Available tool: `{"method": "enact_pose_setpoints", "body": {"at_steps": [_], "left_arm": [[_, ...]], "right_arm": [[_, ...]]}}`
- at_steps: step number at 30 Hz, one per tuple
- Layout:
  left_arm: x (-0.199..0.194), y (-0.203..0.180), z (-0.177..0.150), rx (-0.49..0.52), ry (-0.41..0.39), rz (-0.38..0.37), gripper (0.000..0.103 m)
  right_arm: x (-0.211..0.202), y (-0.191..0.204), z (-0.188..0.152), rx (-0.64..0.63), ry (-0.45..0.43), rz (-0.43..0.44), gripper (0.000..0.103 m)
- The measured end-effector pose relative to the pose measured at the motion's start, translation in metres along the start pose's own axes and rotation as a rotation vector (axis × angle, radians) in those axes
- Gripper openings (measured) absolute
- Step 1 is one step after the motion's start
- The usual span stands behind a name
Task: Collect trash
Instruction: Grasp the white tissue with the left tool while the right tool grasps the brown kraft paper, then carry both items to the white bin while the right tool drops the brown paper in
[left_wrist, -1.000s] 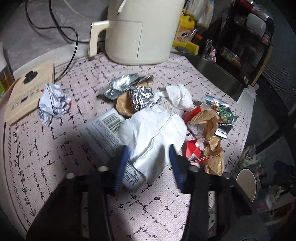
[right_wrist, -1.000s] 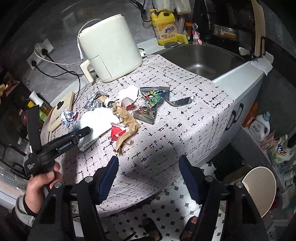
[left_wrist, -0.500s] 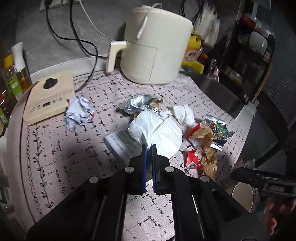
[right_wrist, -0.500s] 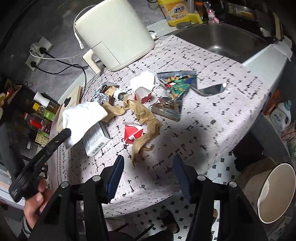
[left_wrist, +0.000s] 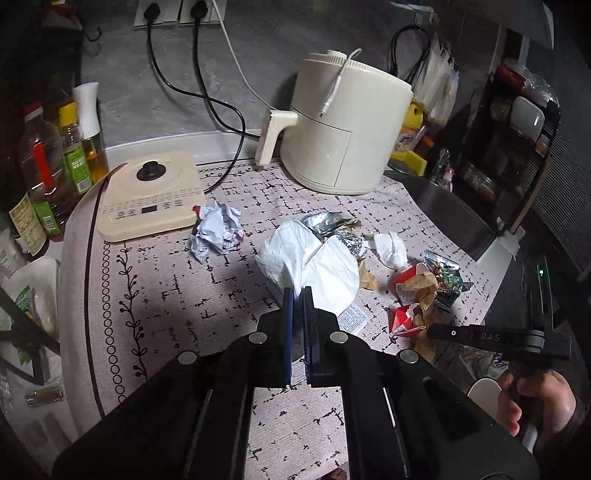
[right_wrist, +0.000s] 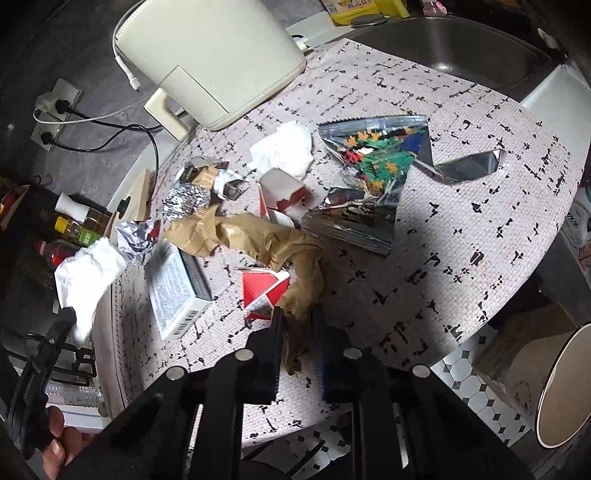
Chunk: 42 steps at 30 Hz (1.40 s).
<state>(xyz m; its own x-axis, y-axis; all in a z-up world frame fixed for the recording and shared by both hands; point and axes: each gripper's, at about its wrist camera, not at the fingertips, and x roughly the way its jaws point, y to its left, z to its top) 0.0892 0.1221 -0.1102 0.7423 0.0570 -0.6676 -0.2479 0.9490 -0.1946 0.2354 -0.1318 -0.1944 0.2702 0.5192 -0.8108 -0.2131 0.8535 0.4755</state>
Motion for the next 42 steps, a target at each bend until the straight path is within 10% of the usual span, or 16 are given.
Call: {"method": "enact_pose_setpoints", "body": {"at_steps": [26,42], "left_arm": [[-0.023,-0.035,0.034,0.118,-0.061,-0.154,0.006],[-0.028,-0.165,0.021,0.273,-0.083,-0.363,0.006]], "right_arm": [[-0.130,0.020,-0.027,0.020,-0.354,-0.039,0.006],[-0.237,-0.090,-0.074,0.200,-0.521,-0.181,0.006]]}}
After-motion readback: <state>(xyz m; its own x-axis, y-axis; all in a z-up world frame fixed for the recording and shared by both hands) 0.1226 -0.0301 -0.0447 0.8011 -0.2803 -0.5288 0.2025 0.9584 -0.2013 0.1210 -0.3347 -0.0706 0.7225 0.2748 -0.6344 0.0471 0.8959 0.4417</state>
